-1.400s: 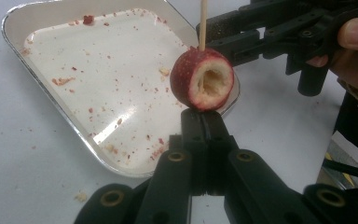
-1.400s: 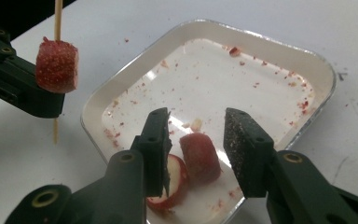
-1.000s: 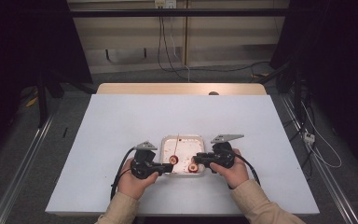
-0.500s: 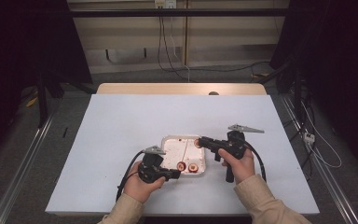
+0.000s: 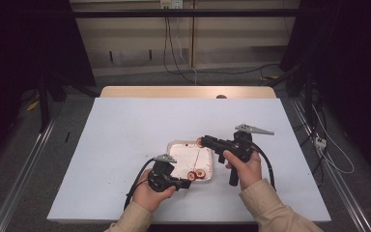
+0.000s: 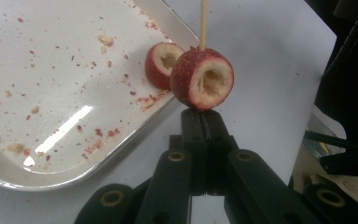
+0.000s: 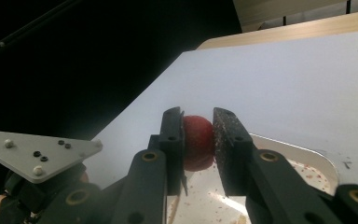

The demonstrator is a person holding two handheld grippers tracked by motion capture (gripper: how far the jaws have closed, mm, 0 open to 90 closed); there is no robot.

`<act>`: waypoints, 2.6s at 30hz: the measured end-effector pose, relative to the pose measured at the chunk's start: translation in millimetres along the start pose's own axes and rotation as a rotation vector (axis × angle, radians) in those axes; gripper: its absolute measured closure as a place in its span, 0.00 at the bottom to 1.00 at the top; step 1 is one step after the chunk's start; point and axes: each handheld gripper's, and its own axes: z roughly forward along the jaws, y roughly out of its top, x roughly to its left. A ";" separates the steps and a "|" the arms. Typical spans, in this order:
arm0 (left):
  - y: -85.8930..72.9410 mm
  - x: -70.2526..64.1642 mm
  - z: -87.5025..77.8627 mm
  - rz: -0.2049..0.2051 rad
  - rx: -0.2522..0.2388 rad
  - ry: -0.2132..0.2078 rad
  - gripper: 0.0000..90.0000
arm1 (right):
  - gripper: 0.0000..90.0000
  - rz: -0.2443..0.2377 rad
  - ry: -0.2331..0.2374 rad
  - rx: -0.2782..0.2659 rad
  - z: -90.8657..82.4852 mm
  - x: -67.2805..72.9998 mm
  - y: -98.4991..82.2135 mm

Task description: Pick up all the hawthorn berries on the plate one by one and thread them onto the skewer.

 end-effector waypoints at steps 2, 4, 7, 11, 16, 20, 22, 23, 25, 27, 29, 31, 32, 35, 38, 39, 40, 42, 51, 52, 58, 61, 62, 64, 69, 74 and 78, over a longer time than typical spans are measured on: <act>0.2 -0.3 0.2 0.003 0.000 -0.003 1.00 | 0.83 -0.005 0.003 0.000 1.1 1.2 -0.2; 0.5 -0.6 -0.5 0.003 -0.001 0.002 1.00 | 0.83 -0.014 0.000 0.001 2.2 1.6 -0.9; 0.7 -0.1 -1.5 0.000 -0.001 0.007 1.00 | 0.83 -0.010 0.002 0.005 3.6 1.3 -2.1; 0.9 0.1 -1.1 0.000 -0.006 0.003 1.00 | 0.83 -0.003 0.012 0.007 5.3 1.9 -3.3; 0.6 0.8 -1.0 -0.009 -0.011 0.002 1.00 | 0.83 0.000 0.015 0.001 6.7 2.8 -4.0; 0.6 1.3 -2.0 -0.010 -0.019 0.006 1.00 | 0.83 -0.003 0.016 0.000 6.5 3.1 -4.1; 0.7 1.0 -2.1 -0.014 -0.025 0.005 1.00 | 0.83 -0.004 0.017 0.000 6.5 3.6 -4.3; 0.7 0.9 -2.2 -0.013 -0.024 0.004 1.00 | 0.83 -0.006 0.018 0.001 6.5 3.5 -4.4; 0.8 0.6 -2.3 -0.013 -0.024 0.005 1.00 | 0.83 -0.004 0.017 -0.002 6.5 3.5 -4.4; 0.9 0.7 -2.7 -0.011 -0.028 0.004 1.00 | 0.83 -0.003 0.018 -0.001 6.8 3.3 -4.6; 1.0 0.6 -2.9 -0.011 -0.027 0.009 1.00 | 0.83 -0.004 0.018 0.001 6.6 3.5 -4.6; 1.0 0.7 -2.8 -0.014 -0.029 0.009 1.00 | 0.83 -0.004 0.022 0.000 7.0 3.6 -4.8; 1.0 0.7 -3.0 -0.013 -0.034 0.011 1.00 | 0.83 -0.005 0.020 0.001 7.0 3.8 -5.0; 1.3 1.3 -4.1 -0.016 -0.042 0.011 1.00 | 0.83 -0.005 0.022 0.003 7.8 4.6 -6.3; 0.9 1.4 -4.1 -0.023 -0.055 0.010 1.00 | 0.83 -0.007 0.026 0.005 8.8 5.0 -7.5; 0.9 1.3 -3.9 -0.025 -0.060 0.012 1.00 | 0.83 -0.006 0.027 0.006 9.0 5.1 -7.7; 1.0 1.3 -4.0 -0.025 -0.059 0.012 1.00 | 0.83 -0.004 0.028 0.007 9.2 5.3 -7.8; 0.9 1.3 -4.3 -0.026 -0.066 0.016 1.00 | 0.83 -0.007 0.028 0.007 9.5 5.7 -8.2; 1.4 2.0 -7.6 -0.024 -0.084 0.022 1.00 | 0.83 0.009 0.041 0.001 9.9 6.4 -11.4; 1.2 1.5 -7.2 -0.029 -0.090 0.032 1.00 | 0.83 0.009 0.040 0.004 9.9 6.4 -11.5; 1.7 0.4 -6.7 -0.017 -0.085 0.048 1.00 | 0.83 0.011 0.039 0.005 10.5 5.9 -11.8; 2.2 0.2 -7.2 -0.014 -0.080 0.051 1.00 | 0.83 0.010 0.039 0.008 11.2 6.4 -12.4; 2.3 0.3 -7.3 -0.015 -0.083 0.050 1.00 | 0.83 0.011 0.040 0.005 11.4 6.5 -12.4; 2.6 0.6 -8.2 -0.014 -0.082 0.044 1.00 | 0.83 0.014 0.041 0.004 11.4 6.6 -12.3; 2.2 1.4 -8.0 -0.019 -0.086 0.037 1.00 | 0.68 0.027 0.049 -0.002 11.6 6.4 -11.5; 2.6 1.1 -8.5 -0.015 -0.087 0.030 1.00 | 0.72 -0.009 0.038 0.039 15.6 8.7 -15.8; 2.0 -0.2 -7.3 -0.012 -0.091 0.051 1.00 | 0.82 -0.022 0.044 0.041 17.5 10.0 -17.6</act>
